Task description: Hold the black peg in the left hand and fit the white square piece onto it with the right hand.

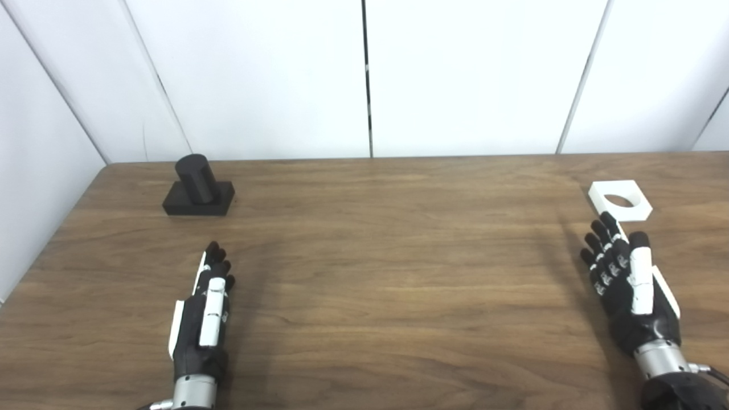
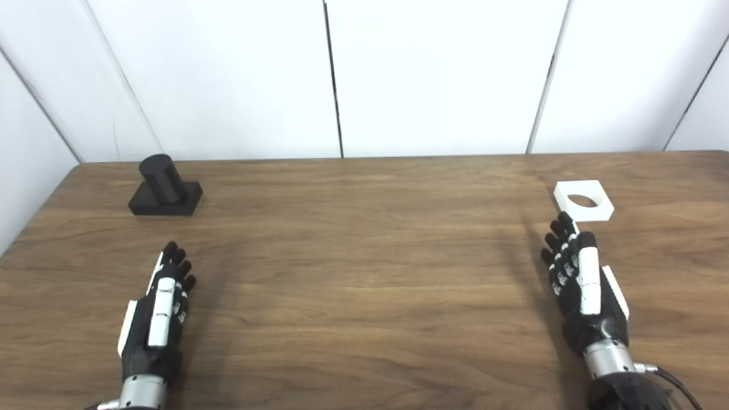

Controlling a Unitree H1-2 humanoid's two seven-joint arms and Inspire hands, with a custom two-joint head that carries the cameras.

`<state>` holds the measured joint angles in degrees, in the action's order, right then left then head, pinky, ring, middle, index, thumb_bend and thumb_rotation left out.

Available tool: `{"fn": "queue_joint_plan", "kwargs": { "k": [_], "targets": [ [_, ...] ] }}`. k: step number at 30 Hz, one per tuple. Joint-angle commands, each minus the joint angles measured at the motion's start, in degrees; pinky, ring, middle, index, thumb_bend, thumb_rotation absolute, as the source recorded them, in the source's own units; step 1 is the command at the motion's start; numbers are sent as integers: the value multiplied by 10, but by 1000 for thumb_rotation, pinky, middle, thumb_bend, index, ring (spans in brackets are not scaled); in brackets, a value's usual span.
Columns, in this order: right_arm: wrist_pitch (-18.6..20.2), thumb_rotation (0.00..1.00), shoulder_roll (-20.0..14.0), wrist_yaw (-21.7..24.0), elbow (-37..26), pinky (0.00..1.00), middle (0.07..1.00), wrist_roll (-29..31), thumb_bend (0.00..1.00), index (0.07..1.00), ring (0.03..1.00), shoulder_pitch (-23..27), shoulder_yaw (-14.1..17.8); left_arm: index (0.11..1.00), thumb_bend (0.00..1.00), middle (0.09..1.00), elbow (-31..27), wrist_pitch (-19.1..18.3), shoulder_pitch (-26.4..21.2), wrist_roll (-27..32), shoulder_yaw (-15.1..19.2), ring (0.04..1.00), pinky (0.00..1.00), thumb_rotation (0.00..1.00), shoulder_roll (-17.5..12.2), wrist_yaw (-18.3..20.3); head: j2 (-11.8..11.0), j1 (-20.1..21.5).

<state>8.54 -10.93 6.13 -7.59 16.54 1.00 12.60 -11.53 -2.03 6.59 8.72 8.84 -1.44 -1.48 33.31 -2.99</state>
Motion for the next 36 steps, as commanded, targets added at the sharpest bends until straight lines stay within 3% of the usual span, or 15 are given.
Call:
{"fn": "queue_joint_plan", "kwargs": {
  "k": [1, 9, 16, 24, 28, 30, 33, 36],
  "targets": [
    [-14, 1000, -1, 4, -13, 1000, 1000, 6, 571, 1000, 1000, 11, -1, 1000, 626, 993, -13, -1, -1, -3, -2, 1000, 1000, 815, -6, 3, 0, 0],
    [-10, 1000, -1, 4, -17, 1000, 1000, 9, 575, 1000, 1000, 12, -1, 1000, 639, 995, -16, -7, -1, 0, -4, 1000, 1000, 814, -6, 4, 1, -1],
    [-11, 1000, -5, 5, -13, 1000, 1000, 7, 578, 1000, 1000, 13, -2, 1000, 581, 990, -23, -12, -2, -8, -6, 1000, 1000, 809, -6, 1, 2, -5],
    [-11, 1000, -12, 12, -7, 1000, 1000, 4, 571, 1000, 1000, 14, -7, 1000, 574, 1000, -41, -27, -9, -9, 2, 1000, 1000, 717, -8, -4, 3, -15],
    [-10, 1000, -12, 10, -7, 1000, 1000, 1, 574, 1000, 1000, 15, -9, 1000, 549, 1000, -65, -40, -18, -8, 16, 1000, 1000, 803, -19, -8, 3, -18],
    [-12, 1000, -11, 12, -4, 1000, 1000, 6, 571, 1000, 1000, 16, -8, 1000, 552, 993, -81, -53, -29, -14, 29, 1000, 1000, 781, -20, -21, 3, -22],
    [-15, 1000, -12, 15, 1, 1000, 1000, 6, 564, 1000, 1000, 17, -10, 1000, 567, 999, -99, -73, -44, -20, 39, 1000, 1000, 840, -37, -21, 2, -30],
    [-17, 1000, -15, 17, 6, 1000, 1000, 2, 573, 1000, 1000, 17, -12, 1000, 624, 1000, -115, -94, -59, -3, 52, 1000, 1000, 698, -54, -18, 1, -34]
  ]
}}
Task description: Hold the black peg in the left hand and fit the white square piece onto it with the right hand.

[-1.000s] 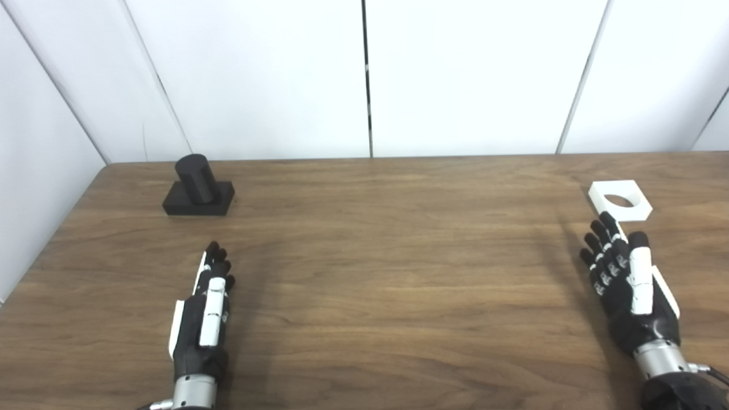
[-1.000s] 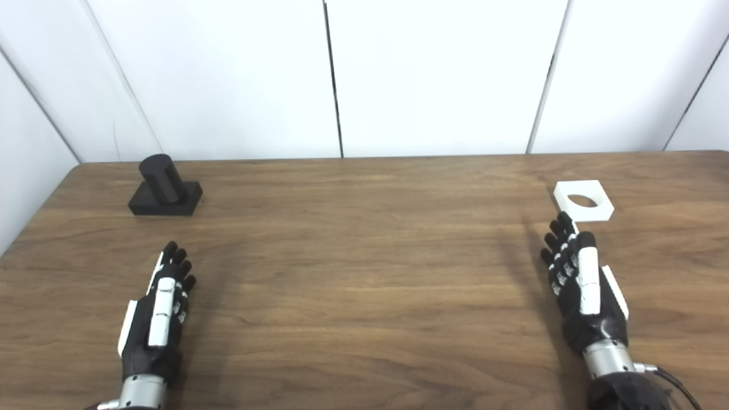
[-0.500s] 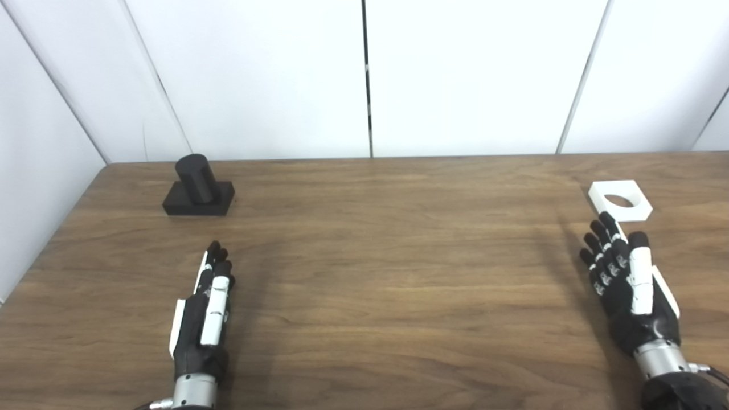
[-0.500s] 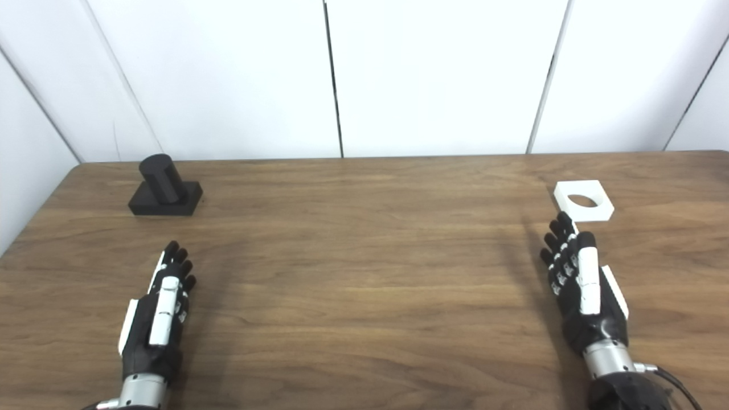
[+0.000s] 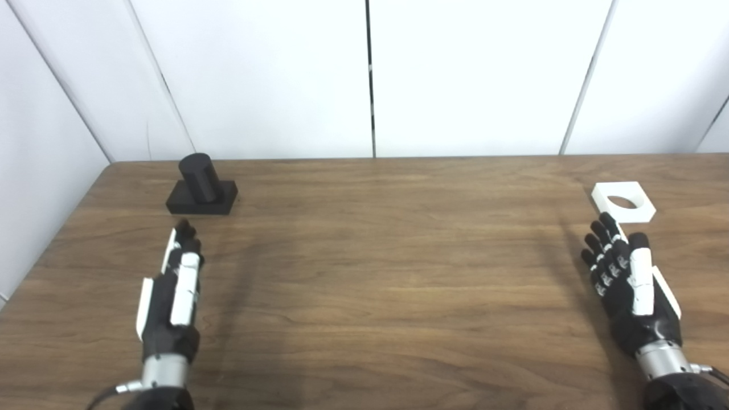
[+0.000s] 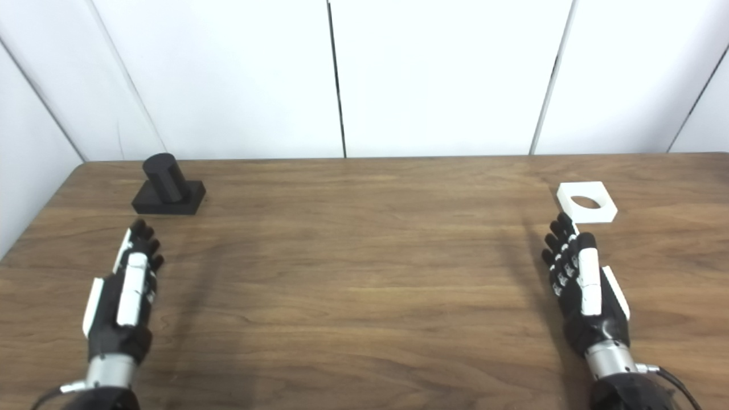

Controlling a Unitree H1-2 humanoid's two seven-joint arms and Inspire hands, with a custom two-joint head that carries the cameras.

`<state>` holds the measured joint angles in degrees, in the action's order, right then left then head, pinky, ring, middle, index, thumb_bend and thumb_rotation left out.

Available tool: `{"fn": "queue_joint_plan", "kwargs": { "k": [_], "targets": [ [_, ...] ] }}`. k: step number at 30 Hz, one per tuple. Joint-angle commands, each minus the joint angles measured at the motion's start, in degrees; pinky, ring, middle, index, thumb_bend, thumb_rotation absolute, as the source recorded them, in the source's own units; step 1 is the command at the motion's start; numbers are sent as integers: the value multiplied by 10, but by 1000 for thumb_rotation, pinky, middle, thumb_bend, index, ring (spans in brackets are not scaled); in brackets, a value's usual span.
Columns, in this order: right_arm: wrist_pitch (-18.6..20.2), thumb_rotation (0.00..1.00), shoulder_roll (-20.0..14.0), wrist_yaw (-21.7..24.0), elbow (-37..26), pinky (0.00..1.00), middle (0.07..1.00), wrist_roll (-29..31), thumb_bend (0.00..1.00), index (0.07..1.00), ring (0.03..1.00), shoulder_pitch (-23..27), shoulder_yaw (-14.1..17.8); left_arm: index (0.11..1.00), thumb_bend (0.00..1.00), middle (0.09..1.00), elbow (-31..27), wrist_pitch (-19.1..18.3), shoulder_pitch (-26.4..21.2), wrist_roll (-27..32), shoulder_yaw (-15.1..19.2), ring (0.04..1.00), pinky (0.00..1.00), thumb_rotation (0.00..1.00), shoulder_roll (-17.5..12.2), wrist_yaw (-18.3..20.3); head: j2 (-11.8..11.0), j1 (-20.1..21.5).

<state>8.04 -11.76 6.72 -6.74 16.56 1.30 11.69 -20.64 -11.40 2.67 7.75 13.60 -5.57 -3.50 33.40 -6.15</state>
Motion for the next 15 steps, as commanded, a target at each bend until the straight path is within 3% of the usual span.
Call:
{"fn": "queue_joint_plan", "kwargs": {
  "k": [1, 5, 10, 15],
  "targets": [
    [-12, 1000, -7, 11, -1, 1000, 1000, 3, 576, 1000, 1000, 14, -3, 1000, 626, 1000, -29, -8, -25, 2, 6, 1000, 1000, 662, -19, 1, 0, -4],
    [-13, 1000, -7, 11, 4, 1000, 1000, 4, 577, 1000, 1000, 15, -3, 1000, 611, 994, -38, -28, -40, -38, 5, 992, 983, 598, -46, -4, 2, -9],
    [-15, 1000, -8, 12, 7, 1000, 1000, 4, 590, 1000, 1000, 20, -1, 1000, 647, 975, 3, -25, -60, -109, 3, 974, 938, 618, -92, -9, 2, -8],
    [-16, 1000, -12, 15, 8, 1000, 1000, 8, 590, 1000, 1000, 22, 4, 1000, 665, 972, 47, -30, -78, -156, 0, 989, 995, 633, -126, -12, 3, -10]
  ]
}}
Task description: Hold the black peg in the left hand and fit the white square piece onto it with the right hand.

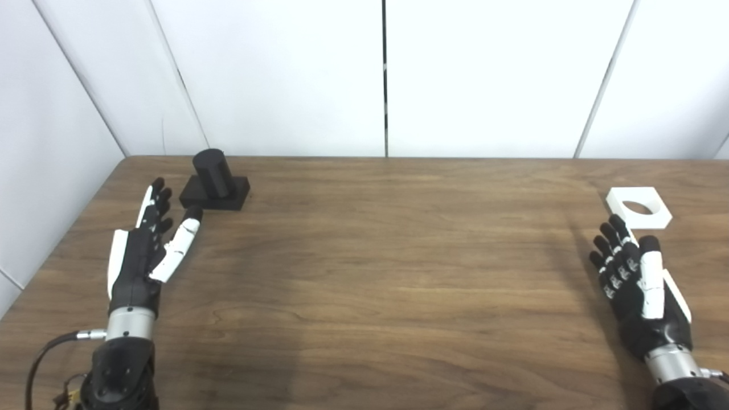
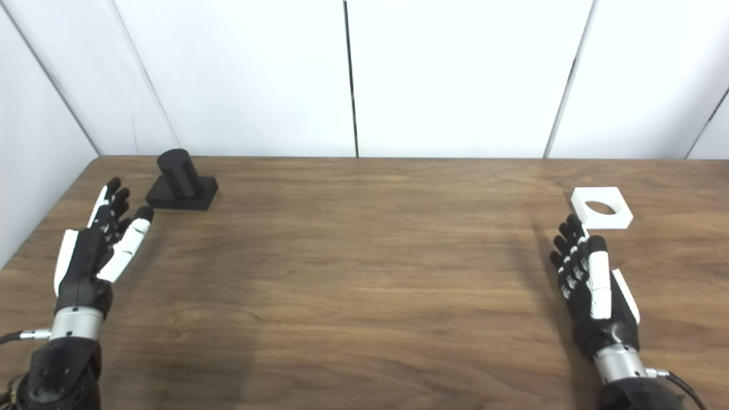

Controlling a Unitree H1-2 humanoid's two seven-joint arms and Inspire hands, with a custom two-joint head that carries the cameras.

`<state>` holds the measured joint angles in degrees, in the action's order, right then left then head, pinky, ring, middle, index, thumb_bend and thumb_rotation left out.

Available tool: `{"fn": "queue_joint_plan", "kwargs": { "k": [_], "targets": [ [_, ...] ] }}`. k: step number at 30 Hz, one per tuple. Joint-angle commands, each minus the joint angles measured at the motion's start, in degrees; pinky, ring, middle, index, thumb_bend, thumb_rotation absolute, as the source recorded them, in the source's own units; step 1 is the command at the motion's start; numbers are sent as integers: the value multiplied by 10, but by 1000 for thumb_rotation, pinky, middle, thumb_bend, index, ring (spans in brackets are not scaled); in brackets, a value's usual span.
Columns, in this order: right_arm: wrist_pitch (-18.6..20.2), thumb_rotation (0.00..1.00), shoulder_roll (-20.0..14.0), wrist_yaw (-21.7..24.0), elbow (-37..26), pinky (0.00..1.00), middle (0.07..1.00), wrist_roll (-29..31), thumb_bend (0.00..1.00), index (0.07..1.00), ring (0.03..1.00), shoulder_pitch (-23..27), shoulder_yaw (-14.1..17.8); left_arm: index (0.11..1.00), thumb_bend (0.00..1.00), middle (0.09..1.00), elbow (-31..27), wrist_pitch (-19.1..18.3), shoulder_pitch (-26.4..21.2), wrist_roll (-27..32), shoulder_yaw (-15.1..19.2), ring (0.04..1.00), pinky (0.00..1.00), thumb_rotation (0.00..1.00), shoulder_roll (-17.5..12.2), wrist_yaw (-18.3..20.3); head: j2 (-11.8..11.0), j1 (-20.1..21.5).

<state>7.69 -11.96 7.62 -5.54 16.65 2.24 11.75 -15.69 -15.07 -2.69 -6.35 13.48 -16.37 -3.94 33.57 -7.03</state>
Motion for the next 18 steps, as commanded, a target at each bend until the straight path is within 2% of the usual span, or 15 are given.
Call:
{"fn": "queue_joint_plan", "kwargs": {
  "k": [1, 2, 5, 13, 15, 17, 18],
  "targets": [
    [-11, 1000, -11, 8, -6, 1000, 1000, 9, 590, 1000, 1000, 13, 5, 1000, 674, 967, 13, 7, -33, -15, 4, 981, 998, 615, -26, -4, 1, -3],
    [-10, 1000, -12, 9, -7, 1000, 1000, 11, 595, 1000, 1000, 13, 6, 998, 702, 966, 24, 7, -40, -13, 7, 974, 990, 544, -32, -2, 1, -3],
    [-10, 1000, -16, 12, -9, 1000, 1000, 14, 610, 1000, 1000, 13, 7, 992, 779, 966, 55, 3, -60, -4, 13, 973, 976, 458, -47, 5, 3, -3],
    [-4, 1000, -21, 11, -17, 1000, 1000, 24, 615, 1000, 1000, 13, 13, 982, 951, 999, 136, -27, -114, -31, 2, 1000, 1000, 304, -105, 19, 6, 1],
    [-7, 1000, -22, 10, -18, 1000, 1000, 21, 609, 1000, 1000, 14, 12, 969, 976, 969, 157, -19, -125, -37, -3, 939, 873, 269, -116, 18, 6, 0],
    [-5, 1000, -22, 10, -19, 1000, 1000, 22, 619, 1000, 1000, 15, 12, 969, 975, 956, 183, -4, -140, -43, -12, 913, 828, 229, -129, 21, 6, -1],
    [-4, 995, -23, 11, -19, 1000, 1000, 23, 635, 1000, 1000, 15, 12, 972, 984, 953, 196, 3, -148, -44, -16, 907, 810, 178, -135, 23, 6, -1]
  ]
}}
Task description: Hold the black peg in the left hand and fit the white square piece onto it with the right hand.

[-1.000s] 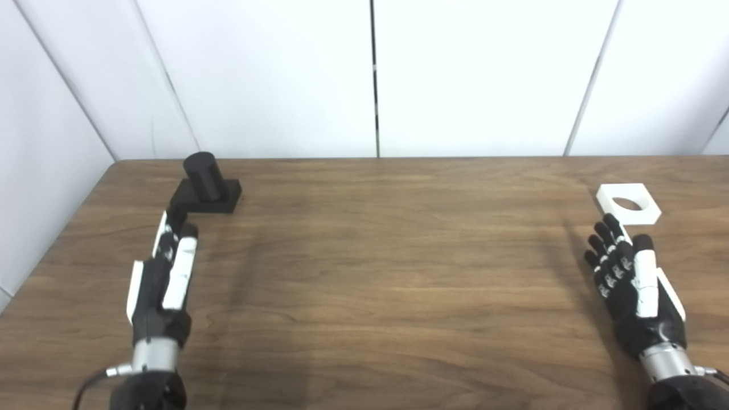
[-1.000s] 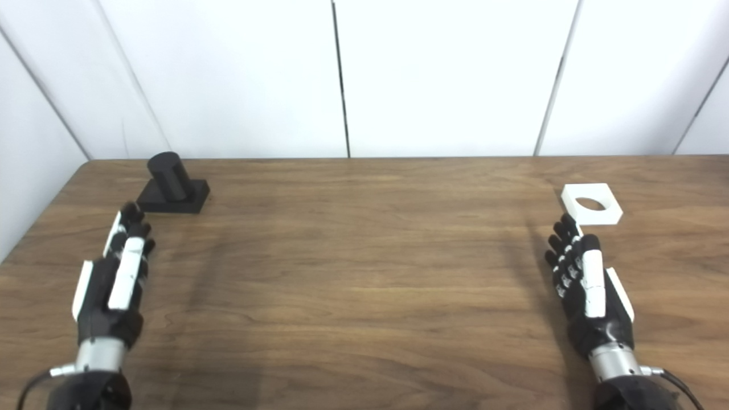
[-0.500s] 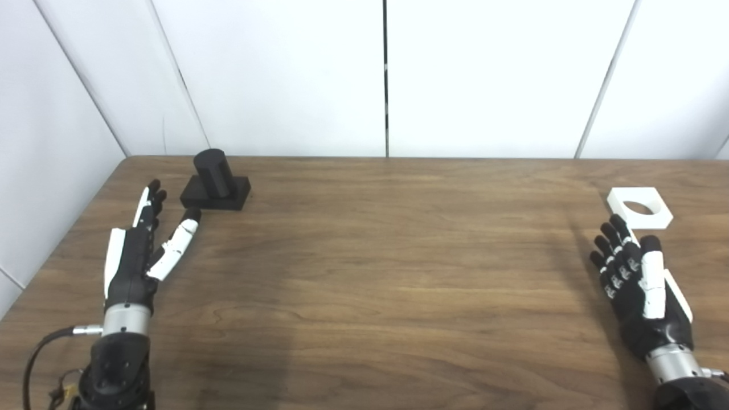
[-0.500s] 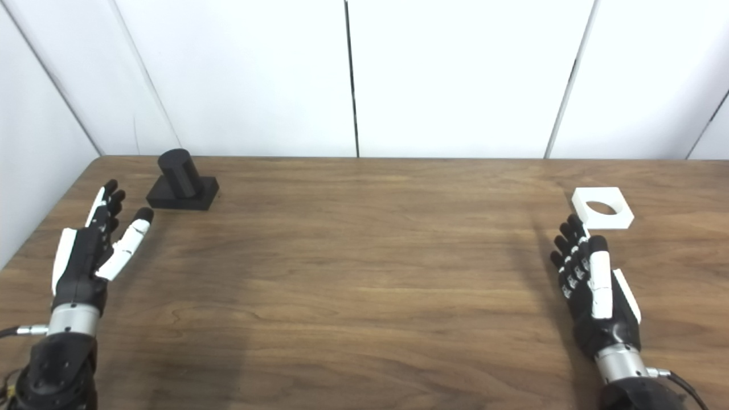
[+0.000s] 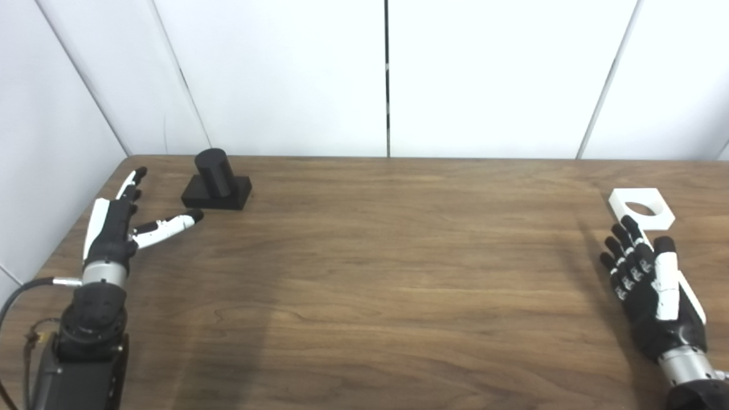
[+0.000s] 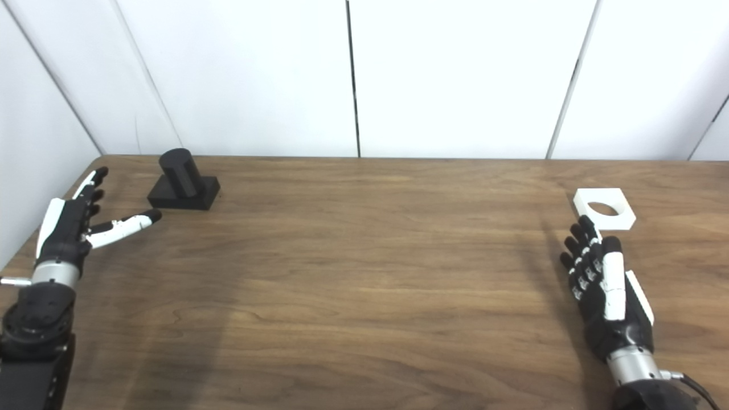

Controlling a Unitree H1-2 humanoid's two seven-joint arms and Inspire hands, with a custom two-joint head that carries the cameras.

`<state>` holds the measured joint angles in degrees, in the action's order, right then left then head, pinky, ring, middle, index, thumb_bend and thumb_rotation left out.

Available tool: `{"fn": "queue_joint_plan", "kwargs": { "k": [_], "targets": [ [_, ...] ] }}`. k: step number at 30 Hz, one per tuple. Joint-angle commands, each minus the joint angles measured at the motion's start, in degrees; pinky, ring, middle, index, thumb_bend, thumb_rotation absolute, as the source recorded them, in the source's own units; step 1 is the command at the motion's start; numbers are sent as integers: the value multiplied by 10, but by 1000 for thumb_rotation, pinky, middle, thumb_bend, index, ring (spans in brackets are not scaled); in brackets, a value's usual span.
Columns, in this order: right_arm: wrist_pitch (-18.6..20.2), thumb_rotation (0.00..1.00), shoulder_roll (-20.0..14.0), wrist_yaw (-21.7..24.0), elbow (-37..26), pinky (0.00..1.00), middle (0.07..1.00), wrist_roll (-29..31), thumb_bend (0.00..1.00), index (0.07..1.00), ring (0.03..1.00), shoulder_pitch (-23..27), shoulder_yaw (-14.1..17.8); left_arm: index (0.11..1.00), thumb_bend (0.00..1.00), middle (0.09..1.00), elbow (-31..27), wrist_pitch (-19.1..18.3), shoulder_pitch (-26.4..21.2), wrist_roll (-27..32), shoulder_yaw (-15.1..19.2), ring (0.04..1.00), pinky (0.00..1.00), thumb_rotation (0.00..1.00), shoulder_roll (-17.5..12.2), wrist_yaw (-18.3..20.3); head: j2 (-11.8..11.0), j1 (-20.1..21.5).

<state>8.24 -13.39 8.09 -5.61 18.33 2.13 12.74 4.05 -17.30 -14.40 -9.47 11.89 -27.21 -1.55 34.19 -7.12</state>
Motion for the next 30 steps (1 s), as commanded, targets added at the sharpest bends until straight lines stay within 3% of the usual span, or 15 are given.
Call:
{"fn": "queue_joint_plan", "kwargs": {
  "k": [1, 2, 5, 15, 19, 26, 30],
  "targets": [
    [-9, 995, -9, 7, -18, 1000, 1000, 7, 635, 1000, 1000, 16, 2, 972, 984, 953, 15, 34, -40, -18, -8, 907, 810, 178, -34, 1, 0, 0],
    [-9, 994, -9, 8, -19, 1000, 1000, 6, 639, 1000, 1000, 16, 1, 973, 993, 953, 28, 35, -50, -26, -18, 915, 816, 161, -45, 7, 0, 0],
    [-8, 989, -9, 8, -19, 1000, 1000, 6, 646, 1000, 1000, 16, -1, 983, 993, 995, 45, 13, -75, -48, -46, 991, 977, 161, -72, 27, 0, -2],
    [-5, 991, -15, 17, -11, 1000, 1000, 11, 643, 1000, 1000, 16, 0, 924, 1000, 990, 133, -2, -164, -109, -119, 1000, 1000, 190, -126, 74, -3, -19],
    [-7, 1000, -19, 19, -9, 1000, 1000, 8, 635, 1000, 1000, 15, 0, 922, 1000, 989, 150, -5, -181, -116, -131, 1000, 1000, 200, -124, 79, -13, -46],
    [-7, 1000, -27, 21, 7, 1000, 1000, 5, 643, 1000, 1000, 13, 2, 932, 1000, 998, 112, -41, -170, -139, -149, 1000, 1000, 217, -115, 85, -42, -107],
    [-31, 1000, -32, 34, 26, 1000, 1000, 5, 630, 1000, 1000, 15, 1, 937, 1000, 1000, 102, -55, -164, -145, -155, 1000, 1000, 224, -109, 85, -58, -133]
  ]
}}
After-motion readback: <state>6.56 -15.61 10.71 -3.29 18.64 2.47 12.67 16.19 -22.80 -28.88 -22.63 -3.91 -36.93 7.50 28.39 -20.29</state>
